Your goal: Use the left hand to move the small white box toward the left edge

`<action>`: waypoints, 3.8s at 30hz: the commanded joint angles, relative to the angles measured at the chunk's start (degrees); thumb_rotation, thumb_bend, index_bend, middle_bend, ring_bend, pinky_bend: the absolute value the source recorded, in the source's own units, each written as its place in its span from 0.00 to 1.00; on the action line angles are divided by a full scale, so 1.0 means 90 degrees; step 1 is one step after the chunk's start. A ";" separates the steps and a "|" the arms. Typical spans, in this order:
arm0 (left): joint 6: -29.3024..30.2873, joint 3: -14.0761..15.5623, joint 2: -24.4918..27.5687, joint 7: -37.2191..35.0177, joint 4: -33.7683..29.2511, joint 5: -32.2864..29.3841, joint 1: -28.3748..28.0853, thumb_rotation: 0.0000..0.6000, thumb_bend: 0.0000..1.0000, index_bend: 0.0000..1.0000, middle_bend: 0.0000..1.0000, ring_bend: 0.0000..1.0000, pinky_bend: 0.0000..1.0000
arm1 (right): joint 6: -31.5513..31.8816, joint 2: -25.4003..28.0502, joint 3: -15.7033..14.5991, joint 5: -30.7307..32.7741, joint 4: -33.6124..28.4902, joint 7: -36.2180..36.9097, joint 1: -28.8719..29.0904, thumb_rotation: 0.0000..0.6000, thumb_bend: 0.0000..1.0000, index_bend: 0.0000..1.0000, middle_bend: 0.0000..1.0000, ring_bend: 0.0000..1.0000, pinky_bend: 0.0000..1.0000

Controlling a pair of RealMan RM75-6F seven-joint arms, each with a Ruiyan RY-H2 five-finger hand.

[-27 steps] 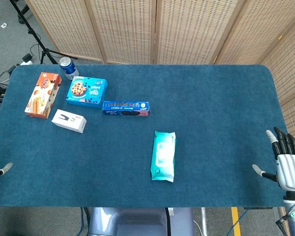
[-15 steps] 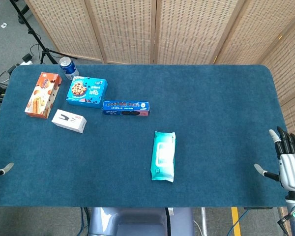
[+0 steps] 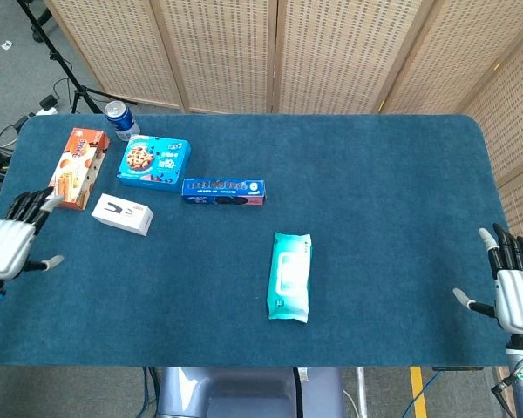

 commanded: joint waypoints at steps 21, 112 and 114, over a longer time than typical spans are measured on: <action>-0.2129 -0.0076 -0.2142 0.0271 0.2548 -0.0315 -0.1798 1.00 0.04 0.17 0.01 0.01 0.09 | -0.0329 -0.0114 0.0049 0.0288 0.0129 -0.0150 0.0113 1.00 0.00 0.00 0.00 0.00 0.00; -0.2447 0.0841 -0.0420 -0.0421 0.0139 -0.0360 -0.1403 1.00 0.20 0.00 0.00 0.00 0.00 | -0.0428 0.0078 -0.0007 0.0251 -0.0066 0.0159 0.0105 1.00 0.00 0.00 0.00 0.00 0.00; -0.2384 0.0835 -0.0535 -0.0479 0.0265 -0.0297 -0.1410 1.00 0.20 0.02 0.00 0.00 0.04 | -0.0436 0.0080 0.0002 0.0272 -0.0060 0.0178 0.0105 1.00 0.00 0.00 0.00 0.00 0.00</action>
